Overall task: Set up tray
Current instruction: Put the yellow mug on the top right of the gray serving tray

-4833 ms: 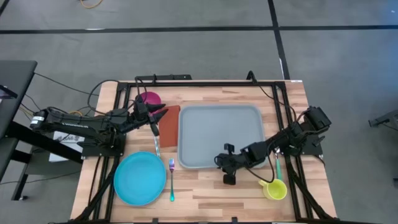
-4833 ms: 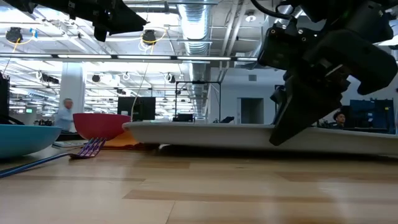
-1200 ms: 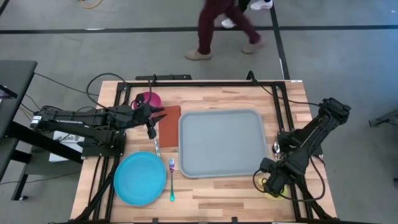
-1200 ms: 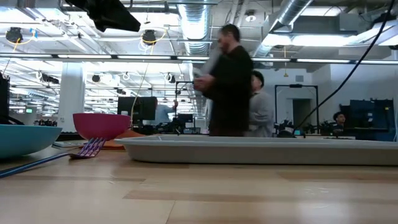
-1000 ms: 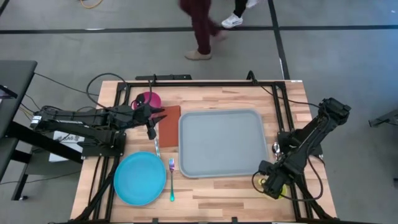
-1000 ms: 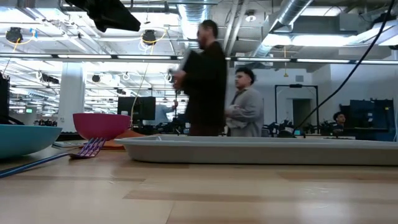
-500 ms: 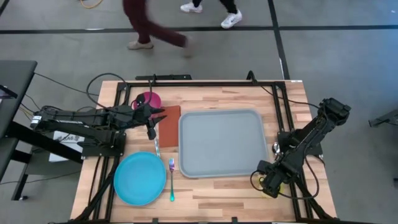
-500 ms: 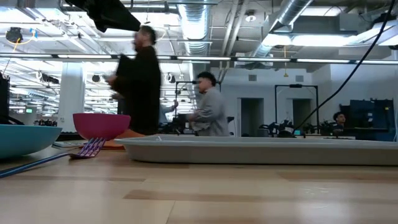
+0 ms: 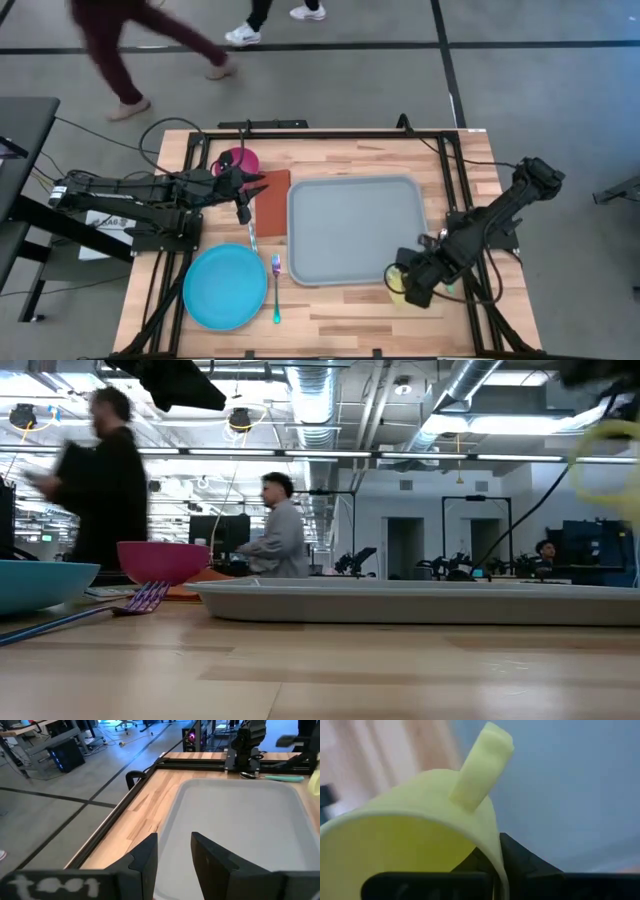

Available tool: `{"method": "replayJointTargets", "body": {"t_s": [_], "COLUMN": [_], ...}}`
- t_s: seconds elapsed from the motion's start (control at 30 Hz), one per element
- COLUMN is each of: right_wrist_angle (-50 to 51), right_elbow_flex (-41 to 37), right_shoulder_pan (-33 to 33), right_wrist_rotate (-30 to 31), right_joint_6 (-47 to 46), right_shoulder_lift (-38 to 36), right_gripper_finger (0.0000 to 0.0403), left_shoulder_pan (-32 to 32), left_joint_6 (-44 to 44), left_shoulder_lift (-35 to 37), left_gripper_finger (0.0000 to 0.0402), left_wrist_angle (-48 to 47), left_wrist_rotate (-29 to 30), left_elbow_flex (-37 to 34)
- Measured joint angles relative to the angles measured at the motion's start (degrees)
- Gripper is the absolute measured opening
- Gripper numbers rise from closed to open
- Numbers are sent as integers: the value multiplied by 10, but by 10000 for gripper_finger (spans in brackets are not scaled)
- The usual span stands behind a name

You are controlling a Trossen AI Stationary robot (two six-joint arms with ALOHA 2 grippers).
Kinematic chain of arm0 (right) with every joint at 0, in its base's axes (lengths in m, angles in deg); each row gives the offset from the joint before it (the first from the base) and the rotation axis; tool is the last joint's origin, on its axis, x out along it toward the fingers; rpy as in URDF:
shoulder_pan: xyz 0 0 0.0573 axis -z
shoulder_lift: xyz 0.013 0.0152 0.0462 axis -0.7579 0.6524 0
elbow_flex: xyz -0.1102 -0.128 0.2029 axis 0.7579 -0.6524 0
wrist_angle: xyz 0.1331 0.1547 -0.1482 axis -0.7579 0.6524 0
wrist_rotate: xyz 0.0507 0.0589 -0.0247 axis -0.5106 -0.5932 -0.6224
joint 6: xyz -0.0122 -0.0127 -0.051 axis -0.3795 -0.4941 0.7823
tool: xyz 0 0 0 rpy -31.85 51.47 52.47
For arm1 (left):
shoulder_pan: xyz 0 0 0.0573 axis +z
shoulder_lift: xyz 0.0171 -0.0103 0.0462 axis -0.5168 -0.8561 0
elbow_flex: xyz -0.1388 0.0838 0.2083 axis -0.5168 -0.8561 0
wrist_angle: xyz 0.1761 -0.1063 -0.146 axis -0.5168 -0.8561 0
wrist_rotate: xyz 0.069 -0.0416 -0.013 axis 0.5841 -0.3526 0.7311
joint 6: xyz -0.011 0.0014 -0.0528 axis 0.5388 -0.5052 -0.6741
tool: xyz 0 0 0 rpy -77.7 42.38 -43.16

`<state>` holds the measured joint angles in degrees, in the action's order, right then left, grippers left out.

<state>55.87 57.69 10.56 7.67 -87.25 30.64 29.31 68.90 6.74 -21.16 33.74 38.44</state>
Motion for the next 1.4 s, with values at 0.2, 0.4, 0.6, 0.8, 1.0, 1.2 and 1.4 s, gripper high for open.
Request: {"method": "replayJointTargets", "body": {"t_s": [0.2,0.4,0.6,0.8,1.0,1.2,1.4], "right_wrist_angle": [112,183,199,142,92,62,43], "right_elbow_flex": [43,44,44,44,43,34,-15], "right_shoulder_pan": [97,218,350,483,582,641,673], "right_wrist_rotate": [130,113,128,127,58,41,18], "right_joint_6": [69,183,347,515,640,669,703], "right_shoulder_lift": [0,0,0,0,0,0,0], "right_gripper_finger": [10,9,7,4,6,5,5], "left_shoulder_pan": [0,0,0,0,0,0,0], "left_joint_6": [0,3,5,5,5,4,1], "left_shoulder_lift": [0,0,0,0,0,0,0], "left_gripper_finger": [108,108,108,108,108,108,108], "left_wrist_angle": [7,7,7,4,3,-11,-20], "left_wrist_rotate": [1,-6,-6,-6,-5,-5,-5], "left_elbow_flex": [0,0,0,0,0,0,0]}}
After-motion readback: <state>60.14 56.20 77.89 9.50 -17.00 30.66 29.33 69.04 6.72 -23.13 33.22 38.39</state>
